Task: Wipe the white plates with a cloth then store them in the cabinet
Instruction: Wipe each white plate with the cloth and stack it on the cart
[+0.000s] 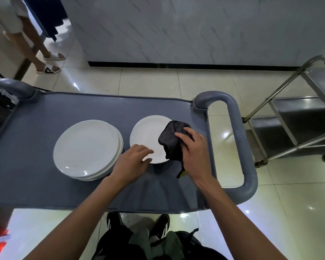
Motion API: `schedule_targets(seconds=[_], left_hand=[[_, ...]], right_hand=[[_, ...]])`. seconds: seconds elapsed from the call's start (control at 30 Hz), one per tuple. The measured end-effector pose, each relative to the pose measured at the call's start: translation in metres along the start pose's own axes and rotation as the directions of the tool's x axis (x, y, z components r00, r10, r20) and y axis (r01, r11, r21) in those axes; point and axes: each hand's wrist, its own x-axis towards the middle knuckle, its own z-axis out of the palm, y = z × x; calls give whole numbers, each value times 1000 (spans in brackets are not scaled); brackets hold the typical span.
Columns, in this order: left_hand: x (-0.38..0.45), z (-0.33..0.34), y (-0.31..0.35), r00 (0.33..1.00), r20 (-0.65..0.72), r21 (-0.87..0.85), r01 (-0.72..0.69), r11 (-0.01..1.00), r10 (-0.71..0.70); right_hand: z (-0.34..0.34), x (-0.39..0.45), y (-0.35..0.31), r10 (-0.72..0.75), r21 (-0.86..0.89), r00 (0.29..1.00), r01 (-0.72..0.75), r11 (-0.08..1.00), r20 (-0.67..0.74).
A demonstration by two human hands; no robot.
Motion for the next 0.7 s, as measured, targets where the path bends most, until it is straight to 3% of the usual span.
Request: schedule_targets(seconds=[0.13,0.27,0.43,0.6,0.7], left_hand=[[-19,-42,-23,986,-161,-18,38,999,-40],[-39,-80,-66,938,-272,0,223,975,-215],[-69,-112,-128,761,-338,-162,533,830,-554],[-85,-128,-174,622,-199,-252,714,653,-757],[-88,-126,-188,580,-107,-298,756,583,-807]], right_hand=[[13,13,-29,-69,43,998,69,997,-3],[35,23,-71,-132,107,991,132,985,-9],[68,33,-134,-248,171,969,242,955,14],[109,41,-192,-308,248,950,288,925,45],[136,39,-217,-284,271,958,260,927,50]])
